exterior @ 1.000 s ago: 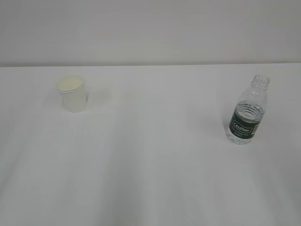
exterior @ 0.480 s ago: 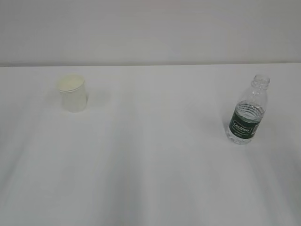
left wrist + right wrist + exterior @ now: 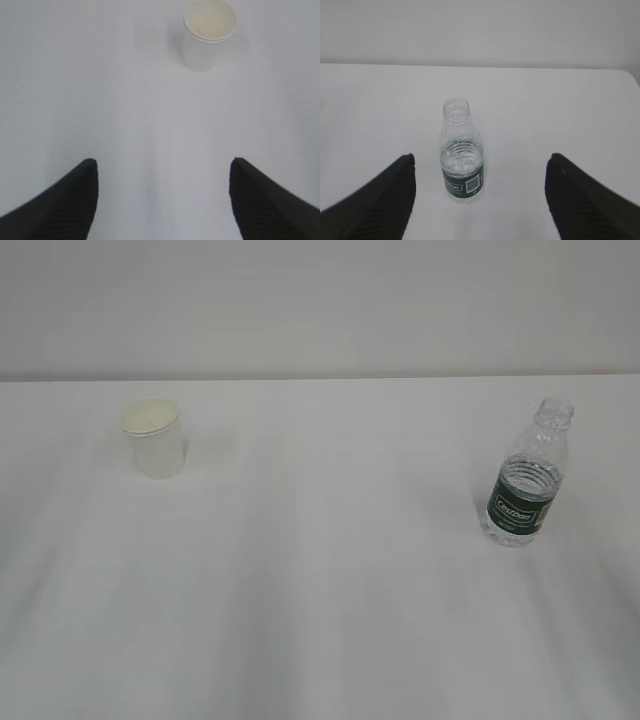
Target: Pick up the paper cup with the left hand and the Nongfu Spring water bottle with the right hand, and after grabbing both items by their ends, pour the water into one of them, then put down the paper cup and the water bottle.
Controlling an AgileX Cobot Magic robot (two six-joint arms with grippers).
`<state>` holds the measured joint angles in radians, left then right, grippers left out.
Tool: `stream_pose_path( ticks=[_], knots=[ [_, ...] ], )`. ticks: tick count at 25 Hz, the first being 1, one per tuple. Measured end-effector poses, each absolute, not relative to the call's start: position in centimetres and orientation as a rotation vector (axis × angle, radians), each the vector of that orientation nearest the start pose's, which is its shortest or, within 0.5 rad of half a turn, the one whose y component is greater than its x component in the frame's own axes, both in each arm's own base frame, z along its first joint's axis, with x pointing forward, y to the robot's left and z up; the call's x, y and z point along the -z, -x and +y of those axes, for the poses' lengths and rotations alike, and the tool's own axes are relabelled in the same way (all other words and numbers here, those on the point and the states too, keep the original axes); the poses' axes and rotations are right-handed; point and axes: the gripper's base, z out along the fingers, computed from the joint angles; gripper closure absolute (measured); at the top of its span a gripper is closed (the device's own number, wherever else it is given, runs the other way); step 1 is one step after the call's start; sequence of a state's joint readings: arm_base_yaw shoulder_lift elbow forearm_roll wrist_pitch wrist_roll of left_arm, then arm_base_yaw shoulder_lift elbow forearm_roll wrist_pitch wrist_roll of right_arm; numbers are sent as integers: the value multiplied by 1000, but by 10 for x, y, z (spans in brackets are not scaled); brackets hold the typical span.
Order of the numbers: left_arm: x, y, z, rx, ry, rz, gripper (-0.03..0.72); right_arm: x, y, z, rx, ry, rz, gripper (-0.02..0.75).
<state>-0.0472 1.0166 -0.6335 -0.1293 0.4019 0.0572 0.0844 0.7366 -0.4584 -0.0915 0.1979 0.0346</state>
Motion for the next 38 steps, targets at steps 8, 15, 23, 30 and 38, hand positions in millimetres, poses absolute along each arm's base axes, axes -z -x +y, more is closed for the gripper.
stream_pose_path(
  ticks=[8,15,23,30,38],
  knots=[
    [-237,-224,-14,106,27,2251,102,-253,-169,14,-15,138,1983,142],
    [-211,-237,-36,110,-106,2205,113,-230,-180,17,-32,151,1957,142],
    [-189,-221,-41,160,-42,2159,148,-206,-193,20,-78,123,1943,143],
    [-167,-183,-72,329,-184,2037,151,-169,-184,21,-149,57,1992,143],
    [-150,-139,-74,481,-289,1918,151,-154,-159,21,-192,61,1925,143]
  ],
)
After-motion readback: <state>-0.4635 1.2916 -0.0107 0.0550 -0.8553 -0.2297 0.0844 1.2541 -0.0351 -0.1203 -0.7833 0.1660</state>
